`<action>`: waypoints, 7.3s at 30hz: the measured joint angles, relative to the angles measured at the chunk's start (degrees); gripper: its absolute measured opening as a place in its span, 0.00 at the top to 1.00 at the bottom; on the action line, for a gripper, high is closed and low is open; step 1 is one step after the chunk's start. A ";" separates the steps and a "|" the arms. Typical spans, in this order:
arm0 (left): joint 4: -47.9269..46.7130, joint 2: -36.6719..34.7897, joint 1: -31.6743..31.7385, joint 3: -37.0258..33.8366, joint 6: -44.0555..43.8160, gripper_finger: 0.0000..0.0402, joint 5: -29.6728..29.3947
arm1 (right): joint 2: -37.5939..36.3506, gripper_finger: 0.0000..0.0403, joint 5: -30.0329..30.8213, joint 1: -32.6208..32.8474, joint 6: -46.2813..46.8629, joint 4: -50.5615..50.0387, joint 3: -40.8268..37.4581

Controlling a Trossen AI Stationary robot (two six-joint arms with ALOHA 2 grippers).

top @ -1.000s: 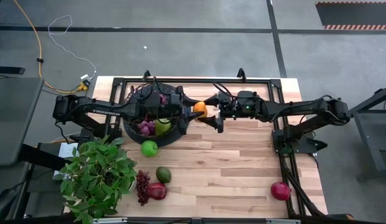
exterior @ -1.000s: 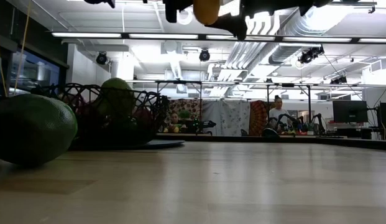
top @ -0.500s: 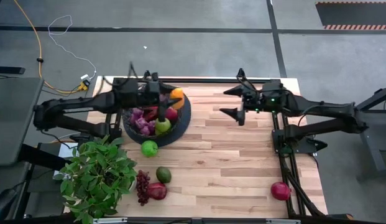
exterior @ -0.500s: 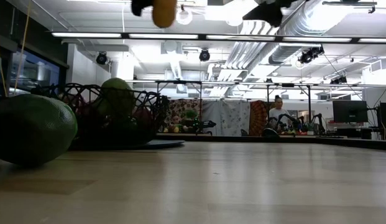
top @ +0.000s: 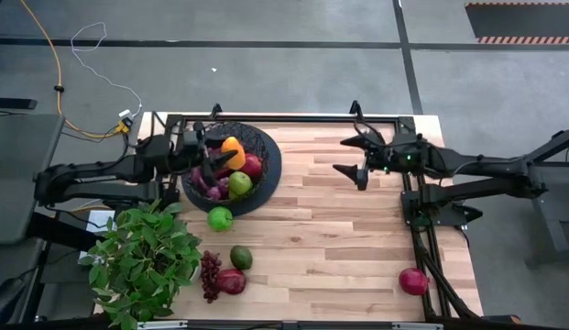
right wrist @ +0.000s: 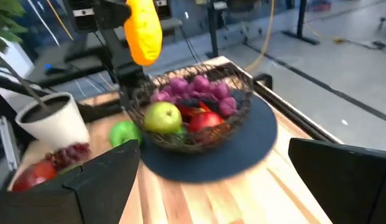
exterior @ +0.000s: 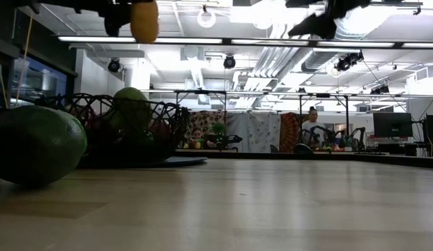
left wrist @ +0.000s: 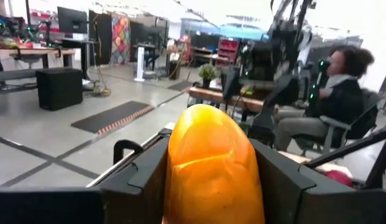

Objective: Build produce basket
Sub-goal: Put the mango into the wire basket, then put the pomegranate into the wire basket

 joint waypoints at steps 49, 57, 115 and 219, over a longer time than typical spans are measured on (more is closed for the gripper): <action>-51.45 28.95 11.54 24.05 -4.18 0.55 -11.49 | 0.64 0.02 3.64 -2.89 17.41 16.77 -10.68; -56.49 39.21 13.16 24.03 -3.66 0.55 -10.87 | 1.16 0.02 3.66 -2.87 18.24 16.75 -10.68; 6.77 1.10 -3.48 -0.67 -10.74 0.30 1.35 | 1.14 0.02 -4.29 -2.87 12.18 27.59 -10.68; 7.04 1.37 -3.39 -0.65 -10.63 0.30 -1.45 | 40.17 0.13 -27.93 44.07 23.44 -43.58 13.83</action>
